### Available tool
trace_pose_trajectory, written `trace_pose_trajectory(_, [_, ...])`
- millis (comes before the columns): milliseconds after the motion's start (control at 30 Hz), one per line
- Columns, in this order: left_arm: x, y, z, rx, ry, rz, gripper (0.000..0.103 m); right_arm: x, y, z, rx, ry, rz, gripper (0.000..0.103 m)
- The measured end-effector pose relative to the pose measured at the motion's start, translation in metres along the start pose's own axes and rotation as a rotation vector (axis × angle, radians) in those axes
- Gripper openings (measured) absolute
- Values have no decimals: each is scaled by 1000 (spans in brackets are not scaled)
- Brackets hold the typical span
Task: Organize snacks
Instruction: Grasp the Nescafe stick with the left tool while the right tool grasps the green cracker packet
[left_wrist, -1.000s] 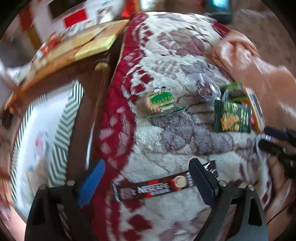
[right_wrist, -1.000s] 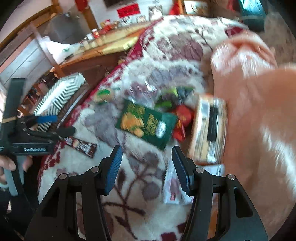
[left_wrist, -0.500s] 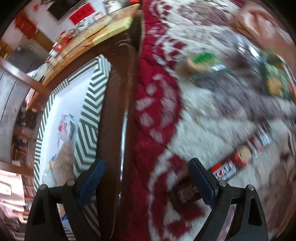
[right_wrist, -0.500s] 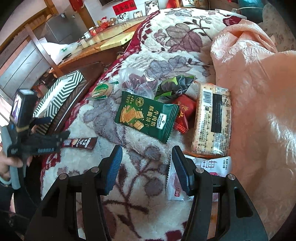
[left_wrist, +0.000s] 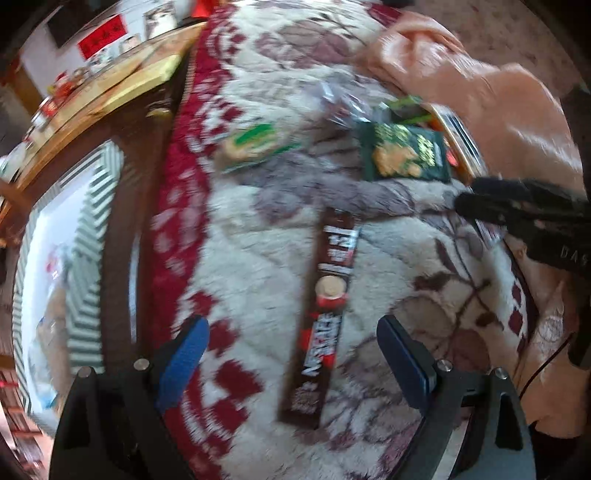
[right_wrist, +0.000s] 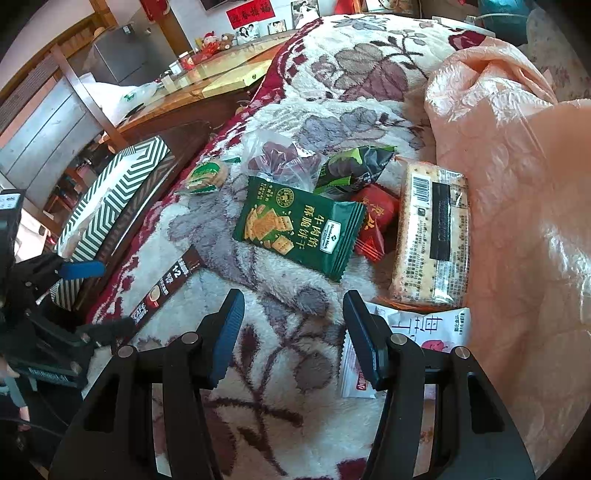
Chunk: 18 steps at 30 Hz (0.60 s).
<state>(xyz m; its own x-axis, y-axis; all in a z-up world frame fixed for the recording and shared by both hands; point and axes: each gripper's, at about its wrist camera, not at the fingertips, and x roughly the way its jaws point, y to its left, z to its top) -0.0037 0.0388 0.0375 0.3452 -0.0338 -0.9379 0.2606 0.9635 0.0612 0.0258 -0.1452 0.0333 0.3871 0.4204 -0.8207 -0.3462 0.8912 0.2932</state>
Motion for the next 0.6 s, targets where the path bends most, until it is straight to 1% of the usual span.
trace_pose_trajectory(67, [9,-9,1,20,25,-24,93,-1,4,4,-38,-11,-13,56])
trace_pose_trajectory(100, [11,-11,2,22,34,-48,92,-1,7,7,-61,-16,-26,56])
trace_pose_trajectory(167, [15,-16,4,24,41,-99,82,0,13,15,-146,-26,-63,56])
trace_pose_trajectory(200, [17,-17,5,24,46,-102,75,2,17,20,-197,-20,-85,56])
trace_pose_trajectory(267, [20,-18,6,20,36,-95,75,11,24,32,-318,-1,-161,56])
trace_pose_trajectory(433, [21,-14,9,-19,35,-112,75,28,35,46,-570,42,-265,56])
trace_pose_trajectory(467, [21,-15,9,-16,35,-109,75,33,36,47,-609,62,-274,56])
trace_pose_trajectory(567, [19,-14,6,-10,32,-108,76,40,36,46,-661,111,-271,56])
trace_pose_trajectory(600, [19,-14,6,-17,33,-113,76,40,37,45,-667,118,-262,59])
